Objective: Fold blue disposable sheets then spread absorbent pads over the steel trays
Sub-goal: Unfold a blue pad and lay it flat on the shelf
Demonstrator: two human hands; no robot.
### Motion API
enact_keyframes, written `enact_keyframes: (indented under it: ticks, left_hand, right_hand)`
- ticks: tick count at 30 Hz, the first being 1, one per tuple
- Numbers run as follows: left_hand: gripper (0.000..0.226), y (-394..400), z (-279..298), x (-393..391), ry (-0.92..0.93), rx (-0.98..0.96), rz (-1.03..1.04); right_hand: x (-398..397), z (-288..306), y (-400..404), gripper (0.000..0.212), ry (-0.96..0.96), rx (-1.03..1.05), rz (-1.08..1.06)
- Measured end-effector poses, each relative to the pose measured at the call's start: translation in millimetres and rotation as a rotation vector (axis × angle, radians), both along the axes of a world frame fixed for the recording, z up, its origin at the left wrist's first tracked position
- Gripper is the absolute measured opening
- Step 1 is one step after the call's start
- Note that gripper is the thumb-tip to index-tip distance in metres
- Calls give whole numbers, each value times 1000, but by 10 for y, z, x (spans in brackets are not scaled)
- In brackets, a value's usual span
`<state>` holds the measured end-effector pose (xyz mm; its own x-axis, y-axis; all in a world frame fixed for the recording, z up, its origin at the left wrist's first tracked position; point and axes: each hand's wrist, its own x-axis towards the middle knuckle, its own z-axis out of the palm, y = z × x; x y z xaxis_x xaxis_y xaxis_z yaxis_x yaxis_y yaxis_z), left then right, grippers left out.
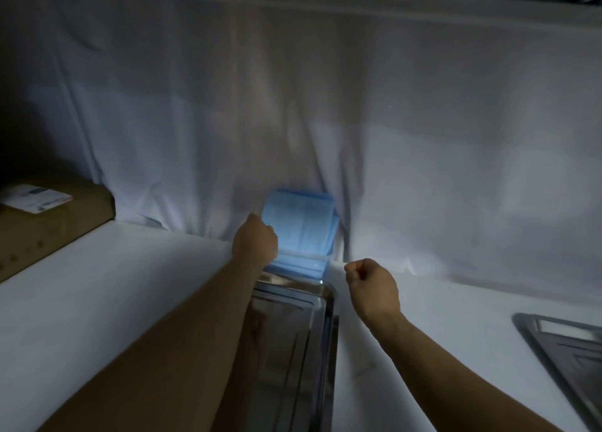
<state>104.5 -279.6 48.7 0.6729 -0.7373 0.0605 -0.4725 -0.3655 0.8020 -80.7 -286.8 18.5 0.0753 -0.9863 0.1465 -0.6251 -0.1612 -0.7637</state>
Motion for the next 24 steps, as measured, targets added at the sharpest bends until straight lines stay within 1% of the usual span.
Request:
enact_keyframes:
  ticks: [4, 6, 7, 8, 10, 11, 12, 14, 16, 18, 21, 24]
  left_hand:
    - [36, -51, 56, -42, 246, -79, -16]
    - [46, -54, 21, -53, 315, -152, -32]
    - [52, -66, -5, -44, 308, -185, -33]
    - [52, -73, -48, -28, 303, -208, -35]
    - [37, -45, -53, -47, 340, -249, -41]
    - [31, -33, -49, -56, 358, -267, -39]
    - [30, -4, -22, -79, 351, -287, -46]
    - [36, 37, 9, -112, 348, -333, -83]
    - [33, 108, 87, -155, 341, -357, -106]
    - [27, 212, 220, -229, 380, -409, -133]
    - [26, 353, 402, -345, 424, -450, -169]
    - [22, 504, 554, -469, 453, -490, -213]
  right_hand:
    - [45, 23, -15, 16, -95, 23, 28]
    - [58, 27, -16, 15, -137, 40, 38]
    - [65, 31, -13, 14, -153, 49, 39]
    - [70, 34, -9, 14, -169, 58, 39]
    - [78, 31, 3, 16, -210, 78, 41]
    - [78, 37, 12, 21, -226, 90, 45]
    - [75, 57, 31, 29, -245, 105, 53]
    - [61, 134, 96, 40, -328, 140, 86]
    - [40, 243, 187, 44, -428, 173, 136]
    - [-1, 371, 279, 45, -523, 199, 168]
    - [-64, 574, 416, 36, -600, 243, 186]
    - [-138, 750, 548, 41, -664, 311, 173]
